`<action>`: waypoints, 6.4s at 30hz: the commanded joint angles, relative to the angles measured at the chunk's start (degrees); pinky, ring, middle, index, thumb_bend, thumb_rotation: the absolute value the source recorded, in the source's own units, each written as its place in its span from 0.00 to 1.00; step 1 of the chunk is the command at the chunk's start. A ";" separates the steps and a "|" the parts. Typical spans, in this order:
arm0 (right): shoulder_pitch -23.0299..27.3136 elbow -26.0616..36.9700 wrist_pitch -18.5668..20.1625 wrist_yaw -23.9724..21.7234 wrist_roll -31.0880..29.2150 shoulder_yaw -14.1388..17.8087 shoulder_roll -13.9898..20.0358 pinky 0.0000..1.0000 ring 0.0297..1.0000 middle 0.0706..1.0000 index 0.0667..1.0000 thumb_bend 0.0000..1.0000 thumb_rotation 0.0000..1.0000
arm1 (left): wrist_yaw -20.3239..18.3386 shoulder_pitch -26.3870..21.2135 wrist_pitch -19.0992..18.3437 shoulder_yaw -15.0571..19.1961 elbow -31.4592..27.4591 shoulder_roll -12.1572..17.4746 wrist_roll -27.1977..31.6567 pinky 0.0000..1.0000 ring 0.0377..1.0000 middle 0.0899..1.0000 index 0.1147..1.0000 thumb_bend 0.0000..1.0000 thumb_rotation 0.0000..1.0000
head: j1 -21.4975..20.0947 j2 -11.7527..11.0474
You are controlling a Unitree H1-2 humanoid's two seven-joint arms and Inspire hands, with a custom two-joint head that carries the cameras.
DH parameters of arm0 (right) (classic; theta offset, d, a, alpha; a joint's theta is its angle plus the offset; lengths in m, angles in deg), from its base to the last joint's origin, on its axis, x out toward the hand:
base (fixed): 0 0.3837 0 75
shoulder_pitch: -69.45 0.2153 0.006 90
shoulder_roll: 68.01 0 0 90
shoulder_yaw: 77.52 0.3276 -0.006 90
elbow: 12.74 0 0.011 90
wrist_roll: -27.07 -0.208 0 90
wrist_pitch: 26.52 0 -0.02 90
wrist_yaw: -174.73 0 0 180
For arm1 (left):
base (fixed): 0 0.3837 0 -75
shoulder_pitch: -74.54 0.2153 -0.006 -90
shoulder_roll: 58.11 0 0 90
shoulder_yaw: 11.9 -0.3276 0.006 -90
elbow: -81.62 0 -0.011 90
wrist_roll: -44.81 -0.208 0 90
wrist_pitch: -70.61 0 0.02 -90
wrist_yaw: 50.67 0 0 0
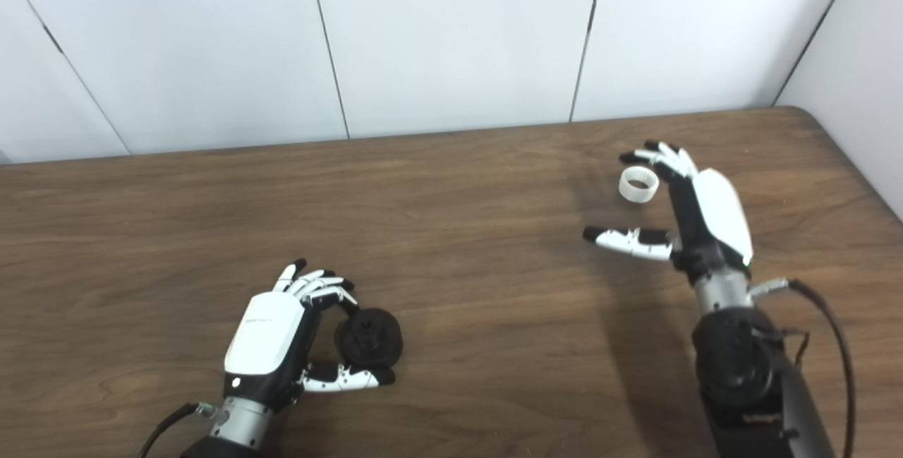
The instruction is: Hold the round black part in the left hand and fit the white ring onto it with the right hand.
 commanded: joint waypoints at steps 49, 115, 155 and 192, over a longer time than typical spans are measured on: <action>23.00 -30.48 6.68 -6.81 4.15 -7.92 11.46 1.00 0.99 0.93 0.70 0.82 0.32 | -2.76 0.90 0.15 0.84 0.53 2.45 1.02 0.96 0.82 0.71 0.42 0.52 0.05 | -4.68 0.34; 23.16 -33.57 6.15 -4.51 -0.19 -8.93 10.27 1.00 0.96 0.86 0.47 0.54 0.15 | -3.00 0.93 0.02 1.00 -0.07 2.11 0.76 0.96 0.83 0.72 0.42 0.52 0.05 | -4.12 0.96; 18.17 -11.29 6.09 -10.61 2.44 -12.91 9.85 1.00 0.97 0.83 0.45 0.52 0.13 | -2.74 0.78 -0.38 0.06 -0.10 1.23 -0.50 0.96 0.82 0.71 0.42 0.52 0.05 | -2.31 1.19; 13.67 22.02 12.22 -39.34 10.10 -21.59 -4.25 1.00 1.00 0.83 0.45 0.52 0.14 | -4.17 -0.27 -4.85 -2.64 -0.28 -2.84 -3.15 0.97 0.82 0.71 0.42 0.52 0.05 | 3.32 2.23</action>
